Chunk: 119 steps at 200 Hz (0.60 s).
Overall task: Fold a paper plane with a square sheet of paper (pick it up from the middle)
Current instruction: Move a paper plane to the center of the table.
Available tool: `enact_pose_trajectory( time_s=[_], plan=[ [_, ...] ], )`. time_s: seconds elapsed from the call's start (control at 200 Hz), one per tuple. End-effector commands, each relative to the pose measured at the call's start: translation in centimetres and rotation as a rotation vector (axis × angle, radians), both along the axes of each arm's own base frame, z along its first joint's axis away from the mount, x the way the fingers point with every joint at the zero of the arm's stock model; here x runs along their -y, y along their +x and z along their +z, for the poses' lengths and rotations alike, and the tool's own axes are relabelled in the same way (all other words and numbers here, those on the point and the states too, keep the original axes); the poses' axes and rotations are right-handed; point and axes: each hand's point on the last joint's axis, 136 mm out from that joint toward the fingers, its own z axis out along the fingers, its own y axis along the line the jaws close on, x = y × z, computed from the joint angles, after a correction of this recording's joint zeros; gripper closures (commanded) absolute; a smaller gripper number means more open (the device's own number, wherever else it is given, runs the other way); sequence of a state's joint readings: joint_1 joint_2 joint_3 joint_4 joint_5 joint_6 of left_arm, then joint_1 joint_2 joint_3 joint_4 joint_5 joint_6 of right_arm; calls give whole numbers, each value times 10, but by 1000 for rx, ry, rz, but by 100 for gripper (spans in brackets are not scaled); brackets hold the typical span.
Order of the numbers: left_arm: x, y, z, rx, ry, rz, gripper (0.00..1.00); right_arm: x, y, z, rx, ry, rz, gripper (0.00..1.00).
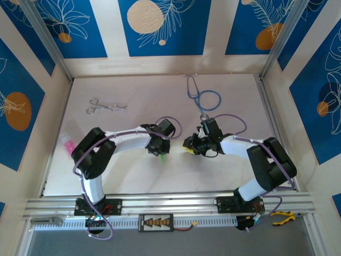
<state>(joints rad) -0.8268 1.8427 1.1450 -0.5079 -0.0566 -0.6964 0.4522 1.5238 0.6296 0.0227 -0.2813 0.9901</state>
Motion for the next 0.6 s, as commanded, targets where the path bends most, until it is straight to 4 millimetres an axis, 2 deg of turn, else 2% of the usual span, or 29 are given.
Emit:
enact_pose_trajectory(
  time_s=[0.0, 0.365, 0.495, 0.59],
  plan=[
    [-4, -6, -7, -43, 42, -21, 87, -5, -3, 7, -3, 27, 14, 71],
    [-2, -8, -16, -73, 82, -39, 81, -3, -5, 4, -7, 17, 12, 71],
    [-6, -10, -24, -91, 111, -39, 77, 0, -4, 5, -1, 8, 6, 71],
    [-7, -12, -27, -95, 119, -36, 70, 3, -5, 6, 8, -3, -3, 71]
  ],
)
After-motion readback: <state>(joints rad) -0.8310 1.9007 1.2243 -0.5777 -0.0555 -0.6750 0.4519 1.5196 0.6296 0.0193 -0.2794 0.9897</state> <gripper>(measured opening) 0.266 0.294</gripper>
